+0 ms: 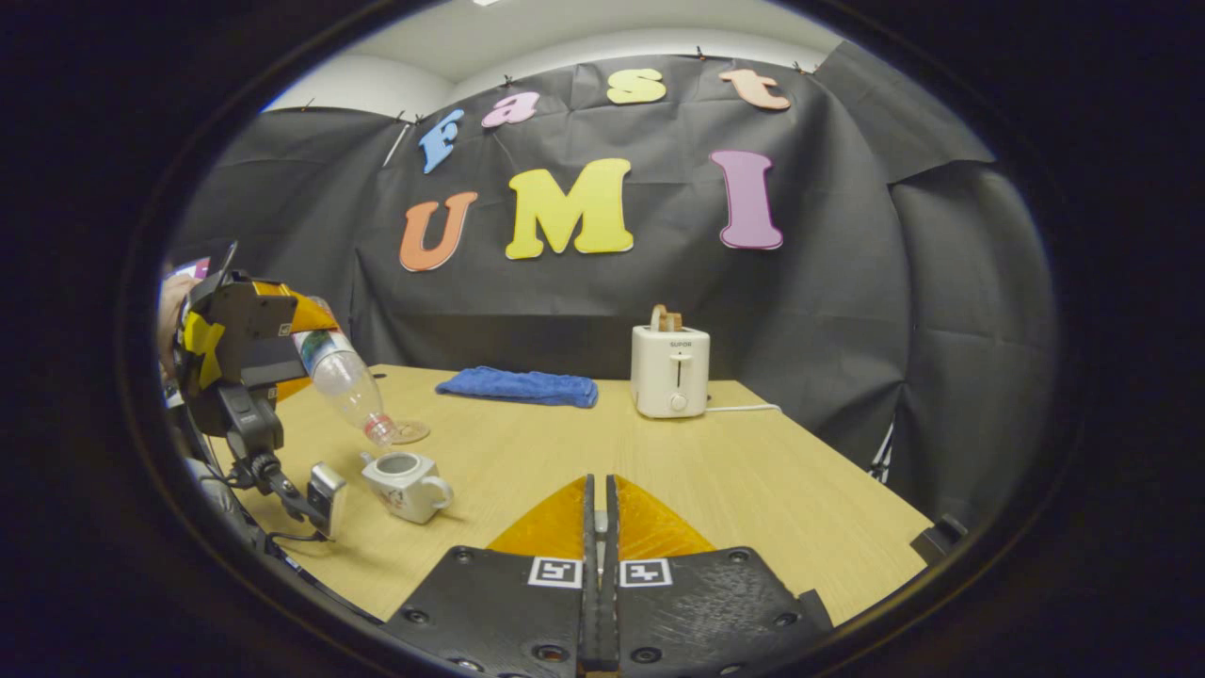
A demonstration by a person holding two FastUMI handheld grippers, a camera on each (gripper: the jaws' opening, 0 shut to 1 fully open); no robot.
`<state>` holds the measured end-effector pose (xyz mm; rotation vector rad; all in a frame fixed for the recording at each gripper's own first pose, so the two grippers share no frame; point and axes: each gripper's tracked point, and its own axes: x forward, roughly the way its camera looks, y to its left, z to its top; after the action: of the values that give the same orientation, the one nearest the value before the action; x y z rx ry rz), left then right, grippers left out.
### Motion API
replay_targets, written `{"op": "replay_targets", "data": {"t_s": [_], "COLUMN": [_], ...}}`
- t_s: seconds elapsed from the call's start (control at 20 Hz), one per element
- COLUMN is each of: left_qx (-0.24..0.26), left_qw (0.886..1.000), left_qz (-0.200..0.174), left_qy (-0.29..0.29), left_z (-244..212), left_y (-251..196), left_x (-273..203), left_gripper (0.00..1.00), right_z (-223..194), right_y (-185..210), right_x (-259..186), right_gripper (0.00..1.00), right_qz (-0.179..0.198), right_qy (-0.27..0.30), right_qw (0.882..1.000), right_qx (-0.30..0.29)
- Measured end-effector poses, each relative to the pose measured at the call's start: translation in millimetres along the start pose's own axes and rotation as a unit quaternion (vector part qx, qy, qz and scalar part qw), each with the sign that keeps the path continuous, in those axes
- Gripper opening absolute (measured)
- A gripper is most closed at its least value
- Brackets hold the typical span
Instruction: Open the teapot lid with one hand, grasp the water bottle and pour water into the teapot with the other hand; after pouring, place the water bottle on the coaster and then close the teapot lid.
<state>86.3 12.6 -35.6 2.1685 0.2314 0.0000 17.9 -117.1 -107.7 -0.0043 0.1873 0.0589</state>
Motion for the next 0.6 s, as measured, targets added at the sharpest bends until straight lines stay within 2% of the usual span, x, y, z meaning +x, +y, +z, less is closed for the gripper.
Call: {"op": "replay_targets", "data": {"t_s": [0.2, 0.4, 0.5, 0.55, 0.6], "left_qx": [-0.031, -0.115, -0.186, -0.234, -0.29], "left_qw": [0.999, 0.993, 0.982, 0.972, 0.955], "left_qz": [0.008, -0.007, -0.02, -0.034, -0.058], "left_qy": [-0.004, -0.009, -0.007, -0.007, -0.005], "left_z": [-4, -2, -2, 0, 1], "left_y": [2, -17, -32, -44, -57], "left_x": [1, -2, -4, -7, -9], "left_gripper": [0.74, 0.74, 0.74, 0.74, 0.74], "right_z": [1, 3, 6, 7, 9], "right_y": [3, 4, 4, 6, 5], "right_x": [0, -2, -3, -4, -6], "right_gripper": [0.0, 0.0, 0.0, 0.0, 0.0], "right_qz": [0.002, 0.002, 0.001, 0.0, 0.0], "right_qy": [-0.001, -0.004, -0.006, -0.008, -0.009], "right_qw": [1.0, 1.0, 1.0, 1.0, 1.0], "right_qx": [0.001, 0.005, 0.008, 0.008, 0.009]}}
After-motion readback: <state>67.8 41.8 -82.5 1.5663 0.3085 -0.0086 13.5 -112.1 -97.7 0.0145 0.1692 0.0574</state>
